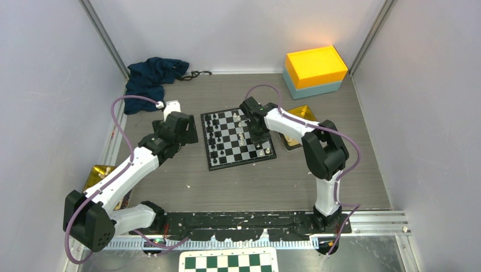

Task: Set up the chess pieces on the board
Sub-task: Pick up the chess piece from the chessboard, then place the chess piece on the chessboard.

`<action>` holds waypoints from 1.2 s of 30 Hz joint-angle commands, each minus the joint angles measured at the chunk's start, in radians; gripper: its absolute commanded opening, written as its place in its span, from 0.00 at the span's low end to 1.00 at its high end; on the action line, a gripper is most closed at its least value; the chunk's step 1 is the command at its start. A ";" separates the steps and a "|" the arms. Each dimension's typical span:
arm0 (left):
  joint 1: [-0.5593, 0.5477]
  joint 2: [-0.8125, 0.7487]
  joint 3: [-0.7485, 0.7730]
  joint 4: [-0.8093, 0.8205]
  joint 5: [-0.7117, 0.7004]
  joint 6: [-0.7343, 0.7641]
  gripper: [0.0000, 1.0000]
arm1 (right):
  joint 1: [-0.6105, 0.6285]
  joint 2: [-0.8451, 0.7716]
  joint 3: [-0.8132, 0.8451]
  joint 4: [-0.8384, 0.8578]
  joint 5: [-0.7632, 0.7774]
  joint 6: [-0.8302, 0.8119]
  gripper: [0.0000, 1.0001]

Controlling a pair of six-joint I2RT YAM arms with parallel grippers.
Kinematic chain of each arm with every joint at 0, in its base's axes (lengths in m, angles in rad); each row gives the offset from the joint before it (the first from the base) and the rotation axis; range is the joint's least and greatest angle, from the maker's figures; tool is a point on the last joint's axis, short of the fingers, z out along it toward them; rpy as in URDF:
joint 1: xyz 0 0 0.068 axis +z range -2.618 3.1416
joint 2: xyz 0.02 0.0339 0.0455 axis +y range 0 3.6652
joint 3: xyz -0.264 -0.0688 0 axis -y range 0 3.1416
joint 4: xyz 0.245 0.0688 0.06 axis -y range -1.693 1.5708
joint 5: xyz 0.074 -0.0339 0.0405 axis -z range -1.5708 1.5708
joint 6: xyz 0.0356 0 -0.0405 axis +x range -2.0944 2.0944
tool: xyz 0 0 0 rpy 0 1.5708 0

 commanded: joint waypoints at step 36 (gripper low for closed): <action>0.008 -0.002 0.014 0.039 -0.011 0.011 1.00 | -0.005 -0.023 0.145 -0.026 -0.001 -0.012 0.37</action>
